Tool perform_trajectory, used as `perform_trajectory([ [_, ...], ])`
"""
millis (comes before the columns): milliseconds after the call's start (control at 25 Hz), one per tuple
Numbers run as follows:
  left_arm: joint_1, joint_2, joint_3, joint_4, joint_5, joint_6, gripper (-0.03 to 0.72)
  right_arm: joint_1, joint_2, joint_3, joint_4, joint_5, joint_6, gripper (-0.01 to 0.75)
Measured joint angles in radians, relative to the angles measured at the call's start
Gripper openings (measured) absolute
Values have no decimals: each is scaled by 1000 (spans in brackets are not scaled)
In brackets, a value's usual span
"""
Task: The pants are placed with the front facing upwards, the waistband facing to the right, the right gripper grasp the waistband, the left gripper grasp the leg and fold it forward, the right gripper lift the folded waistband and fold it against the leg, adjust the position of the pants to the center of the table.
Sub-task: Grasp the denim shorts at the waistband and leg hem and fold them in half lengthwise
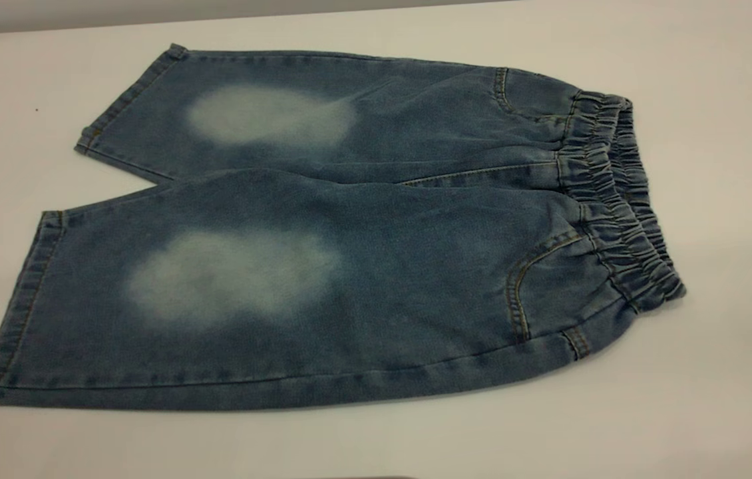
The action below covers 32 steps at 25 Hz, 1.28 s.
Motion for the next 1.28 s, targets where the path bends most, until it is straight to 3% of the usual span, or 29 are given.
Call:
perform_trajectory([
  [840,0,1,-2,-5,0,0,409,0,24,0,44,-1,8,494],
  [1040,0,131,-54,-16,-12,20,409,0,191,-4,141,-29,15,517],
  [1280,0,406,-111,-54,-130,189,410,0,472,-4,291,-169,-64,587],
])
